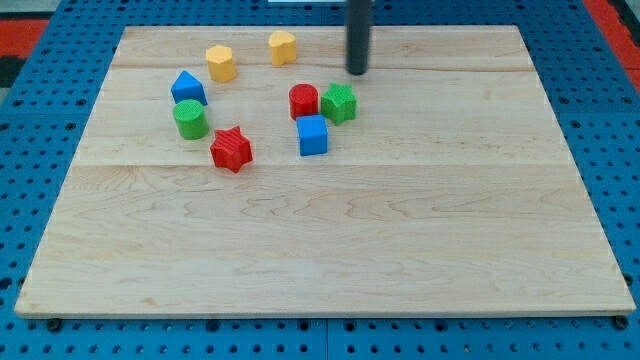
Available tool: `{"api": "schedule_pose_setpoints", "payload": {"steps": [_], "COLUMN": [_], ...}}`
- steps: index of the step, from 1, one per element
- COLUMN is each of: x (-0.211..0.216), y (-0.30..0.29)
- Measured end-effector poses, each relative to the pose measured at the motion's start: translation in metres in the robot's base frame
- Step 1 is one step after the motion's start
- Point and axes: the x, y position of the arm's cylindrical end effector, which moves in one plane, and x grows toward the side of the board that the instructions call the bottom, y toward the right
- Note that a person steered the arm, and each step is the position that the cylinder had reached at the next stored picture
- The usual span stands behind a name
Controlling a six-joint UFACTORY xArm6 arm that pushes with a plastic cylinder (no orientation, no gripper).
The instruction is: Slide the green star and red circle up a bit
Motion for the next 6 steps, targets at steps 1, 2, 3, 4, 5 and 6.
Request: {"api": "schedule_pose_setpoints", "payload": {"steps": [1,2,3,4,5,6], "x": [0.036,0.039,0.048,0.054,0.087,0.156], "y": [0.008,-0.027,-0.047,-0.039,0.037,0.012]}}
